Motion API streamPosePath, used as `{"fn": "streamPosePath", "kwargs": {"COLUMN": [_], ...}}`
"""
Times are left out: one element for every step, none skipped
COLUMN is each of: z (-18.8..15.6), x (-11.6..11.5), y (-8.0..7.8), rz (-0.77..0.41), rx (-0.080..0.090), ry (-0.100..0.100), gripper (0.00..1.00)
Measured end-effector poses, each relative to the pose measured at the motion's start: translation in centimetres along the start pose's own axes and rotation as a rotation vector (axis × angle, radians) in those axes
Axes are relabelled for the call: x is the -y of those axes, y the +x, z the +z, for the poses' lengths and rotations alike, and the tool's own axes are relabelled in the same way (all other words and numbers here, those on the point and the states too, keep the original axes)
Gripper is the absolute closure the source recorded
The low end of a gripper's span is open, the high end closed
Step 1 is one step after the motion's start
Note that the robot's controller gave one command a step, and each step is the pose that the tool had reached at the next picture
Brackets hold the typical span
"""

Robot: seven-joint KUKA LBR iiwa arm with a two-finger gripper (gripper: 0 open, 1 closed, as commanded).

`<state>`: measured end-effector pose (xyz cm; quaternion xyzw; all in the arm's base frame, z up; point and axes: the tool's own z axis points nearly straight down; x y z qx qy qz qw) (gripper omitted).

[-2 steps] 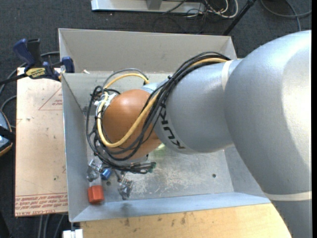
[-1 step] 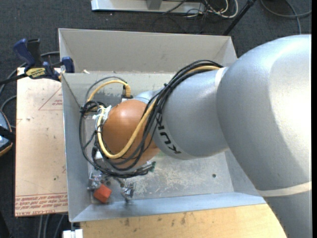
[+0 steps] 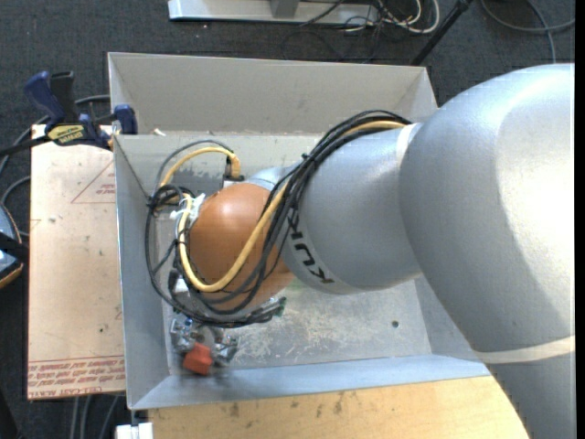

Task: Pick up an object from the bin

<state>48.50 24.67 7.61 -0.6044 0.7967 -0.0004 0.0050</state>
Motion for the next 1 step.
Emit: {"fn": "streamPosePath", "kwargs": {"z": [-16.64], "x": [2.32], "y": [1.67], "rz": [-0.232], "rx": [0.000], "ry": [0.000], "gripper": [1.00]}}
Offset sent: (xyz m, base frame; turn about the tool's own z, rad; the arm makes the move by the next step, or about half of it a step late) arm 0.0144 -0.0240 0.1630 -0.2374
